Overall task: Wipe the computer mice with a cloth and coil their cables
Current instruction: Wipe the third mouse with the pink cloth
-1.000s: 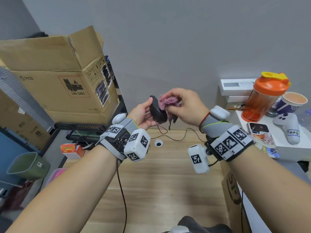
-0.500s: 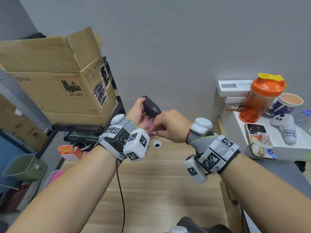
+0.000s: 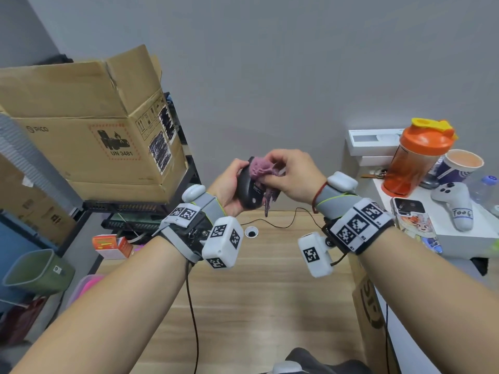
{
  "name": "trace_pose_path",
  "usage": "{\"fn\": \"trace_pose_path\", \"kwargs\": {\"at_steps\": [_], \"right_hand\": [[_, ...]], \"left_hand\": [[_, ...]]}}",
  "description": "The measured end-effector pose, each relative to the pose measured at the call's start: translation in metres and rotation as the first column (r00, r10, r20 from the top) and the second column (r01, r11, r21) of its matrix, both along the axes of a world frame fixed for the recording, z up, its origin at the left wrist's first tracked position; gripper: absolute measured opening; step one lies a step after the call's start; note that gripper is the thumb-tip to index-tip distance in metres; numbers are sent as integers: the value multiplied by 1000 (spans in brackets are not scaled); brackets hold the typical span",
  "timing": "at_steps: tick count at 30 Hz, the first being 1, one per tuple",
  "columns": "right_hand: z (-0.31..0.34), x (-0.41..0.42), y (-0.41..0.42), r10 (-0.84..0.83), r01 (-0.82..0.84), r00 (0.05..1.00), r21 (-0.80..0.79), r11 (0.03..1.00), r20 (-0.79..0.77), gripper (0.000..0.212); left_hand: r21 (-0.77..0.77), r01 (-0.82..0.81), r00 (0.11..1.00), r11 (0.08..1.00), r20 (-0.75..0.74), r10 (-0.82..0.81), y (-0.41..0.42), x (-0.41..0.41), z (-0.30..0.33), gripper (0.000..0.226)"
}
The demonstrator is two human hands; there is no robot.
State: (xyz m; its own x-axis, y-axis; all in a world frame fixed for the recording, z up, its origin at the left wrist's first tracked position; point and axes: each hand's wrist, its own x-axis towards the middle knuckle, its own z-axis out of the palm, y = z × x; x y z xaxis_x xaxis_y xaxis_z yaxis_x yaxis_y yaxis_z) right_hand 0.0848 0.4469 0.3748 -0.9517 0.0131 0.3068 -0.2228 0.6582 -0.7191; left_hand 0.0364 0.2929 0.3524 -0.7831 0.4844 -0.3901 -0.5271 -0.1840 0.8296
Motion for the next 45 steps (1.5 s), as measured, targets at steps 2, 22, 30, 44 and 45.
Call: {"fn": "trace_pose_path", "kwargs": {"at_steps": [2,22,30,44,45], "right_hand": [[-3,-5,3,-137,138,990,36,990,-31,15],[0,-8,1,128,-131,991,113,985,31,8],[-3,-14,15,75,-82,995,123,989,61,12],[-37,-22,38,-178,207,971,-187,960,158,22],[-35,-21,37,-158,192,976,-250,949,151,23]], "left_hand": [[-30,-15,1000,999,-3,15,2,2,2,35],[199,197,976,960,49,-210,0,7,-3,96],[-244,240,947,940,-152,-282,-1,10,-16,29],[-108,-22,995,994,90,32,-8,3,-5,21],[-112,-42,993,993,104,53,-7,2,-6,27]]}}
